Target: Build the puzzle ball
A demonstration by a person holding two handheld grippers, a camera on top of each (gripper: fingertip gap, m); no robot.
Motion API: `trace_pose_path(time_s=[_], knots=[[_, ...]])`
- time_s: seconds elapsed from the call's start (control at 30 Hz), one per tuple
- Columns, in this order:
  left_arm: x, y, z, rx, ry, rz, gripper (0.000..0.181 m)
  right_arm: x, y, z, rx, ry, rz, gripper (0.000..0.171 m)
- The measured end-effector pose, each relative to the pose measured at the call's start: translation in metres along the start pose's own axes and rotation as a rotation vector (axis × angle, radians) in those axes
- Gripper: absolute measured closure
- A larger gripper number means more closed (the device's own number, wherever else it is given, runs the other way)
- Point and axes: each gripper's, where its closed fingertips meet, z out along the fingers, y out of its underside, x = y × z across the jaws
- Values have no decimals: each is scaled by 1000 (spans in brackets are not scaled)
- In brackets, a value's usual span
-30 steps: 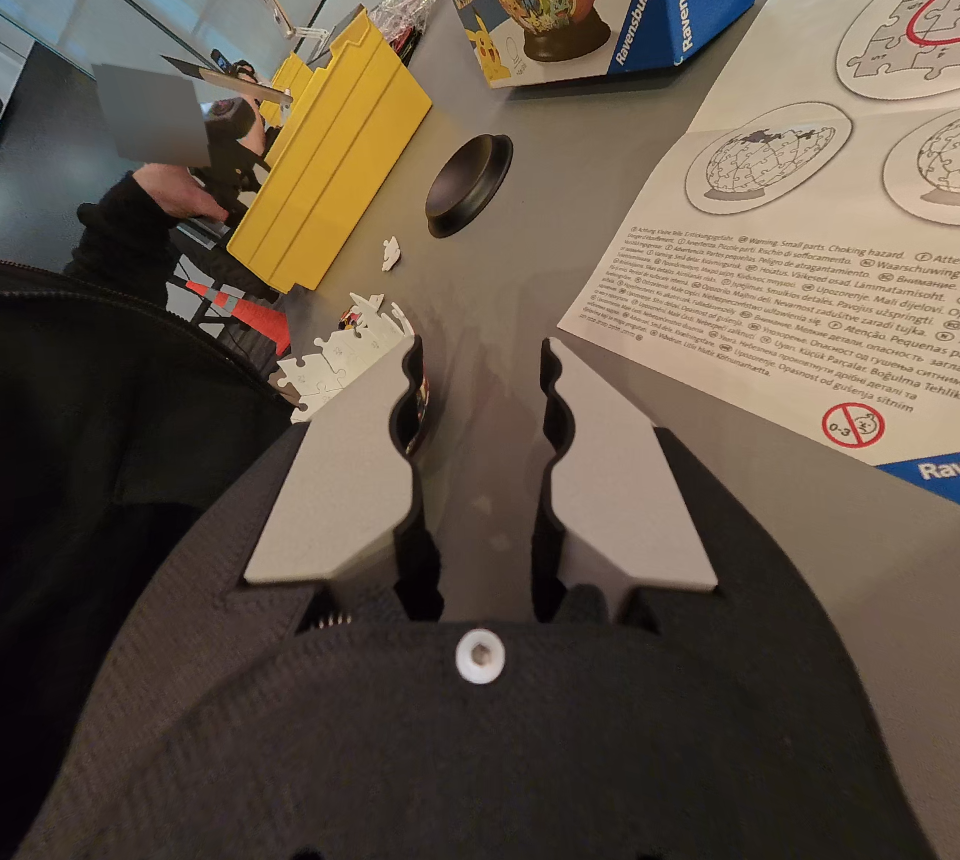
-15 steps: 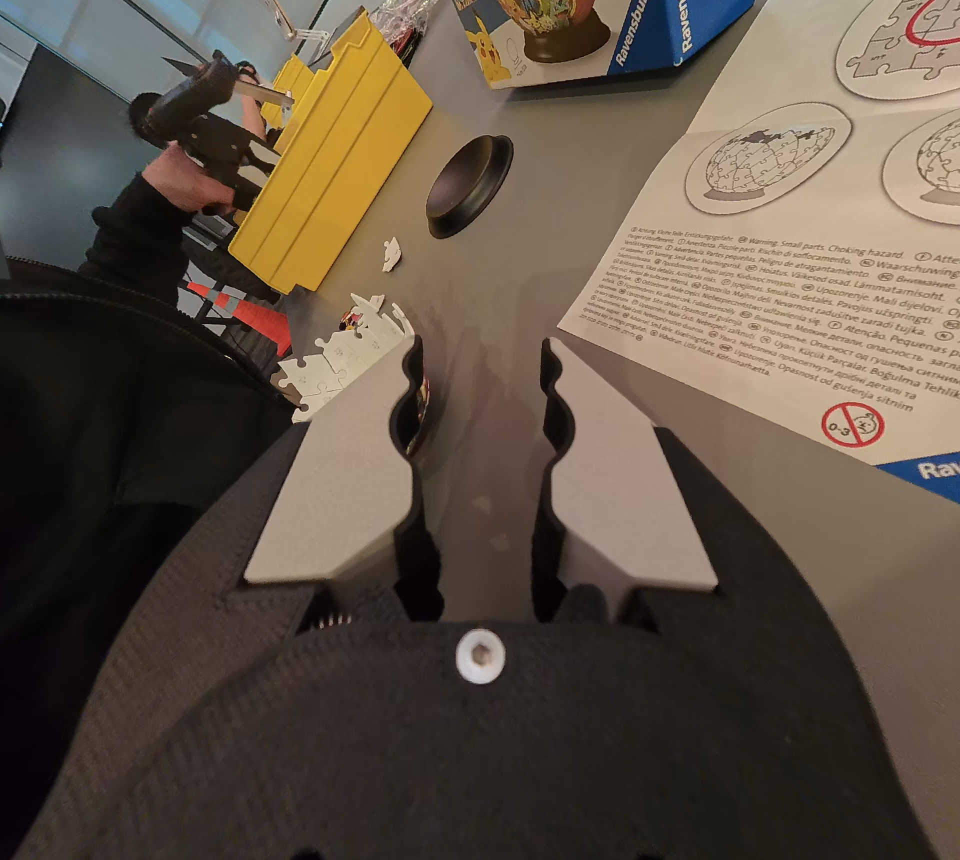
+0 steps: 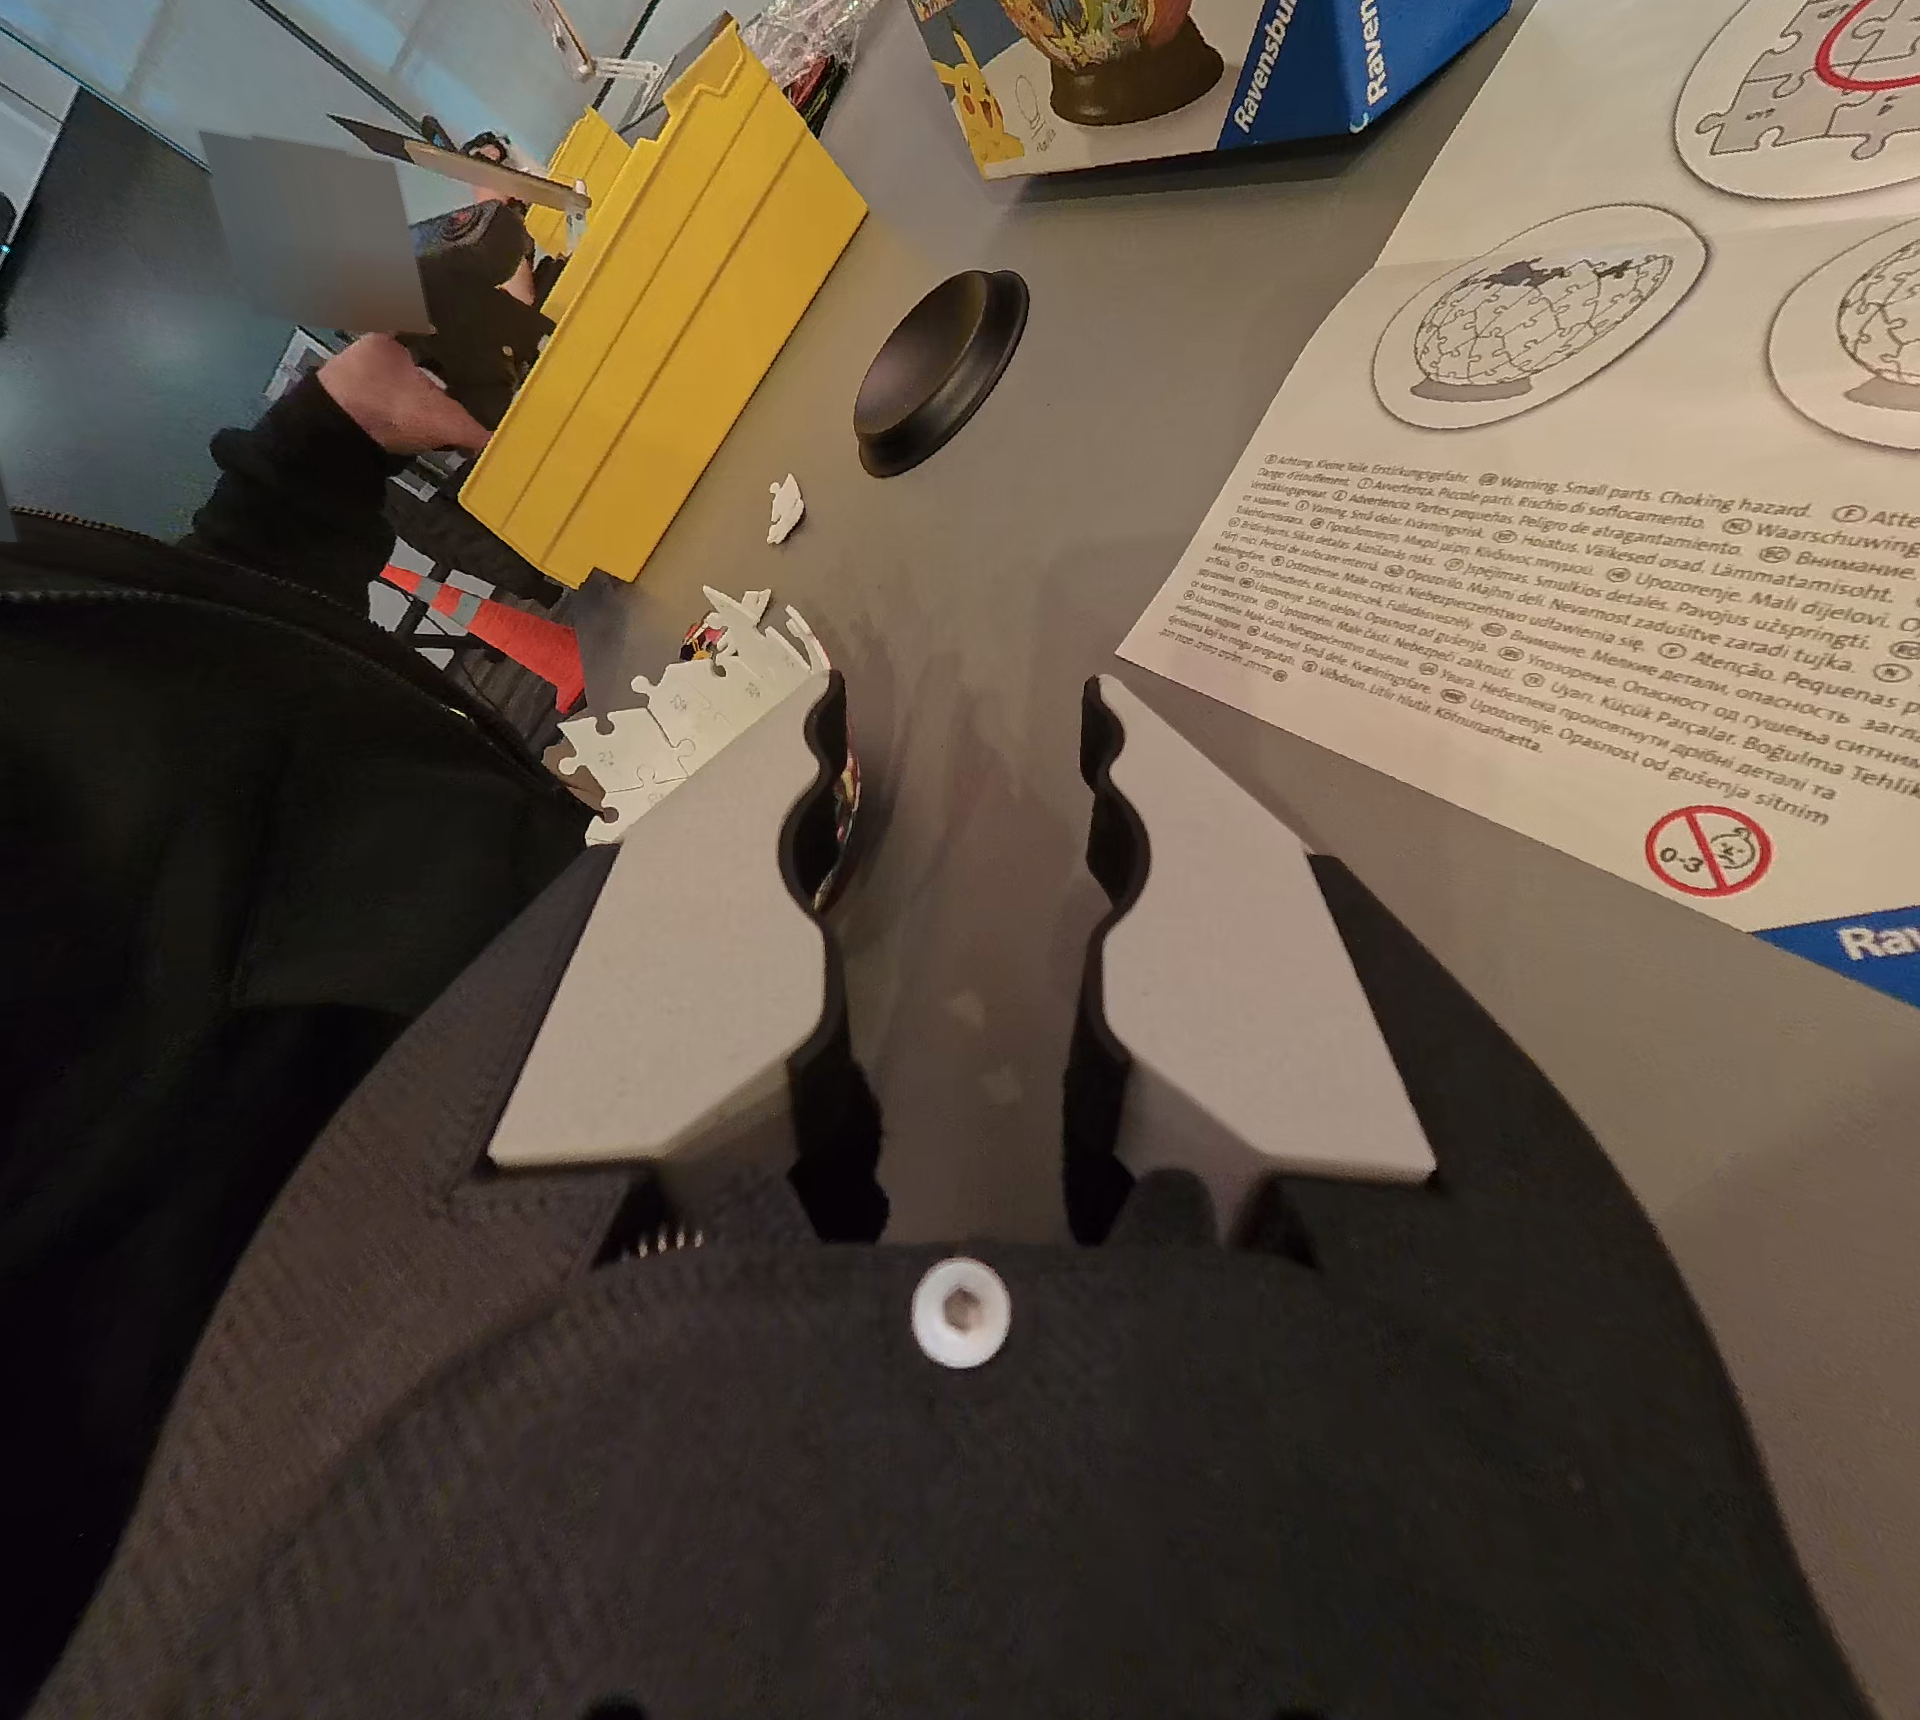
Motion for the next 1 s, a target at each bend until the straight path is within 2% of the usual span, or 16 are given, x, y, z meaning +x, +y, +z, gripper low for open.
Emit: trace_pose_path(time_s=[0.13,0.23,0.27,0.37,0.47,0.5,0.57,0.63,0.73,0.83,1.0], knots=[[-25,-8,-12,75,-113,-75,169,0,0,0,1,0,-1,127],[-1,-13,-20,121,12,-22,156,0,0,0,0,-1,0,126],[13,-11,-19,105,73,17,150,0,0,0,0,-1,1,126],[30,0,-3,1,110,101,131,0,0,0,0,-1,0,126],[23,-3,-2,8,64,92,129,0,0,0,0,0,-2,127],[16,-1,-1,-8,25,92,136,0,0,0,-1,0,-2,126],[4,0,-1,-13,-31,55,136,0,0,0,-1,0,-1,126],[1,-2,-4,11,-40,39,132,0,0,0,1,0,0,127],[18,-17,-9,101,31,54,121,0,0,0,-1,0,0,126],[20,-19,-1,74,14,67,104,0,0,0,-1,0,0,127],[3,-10,0,28,-61,39,108,0,0,0,-1,1,-1,126]])
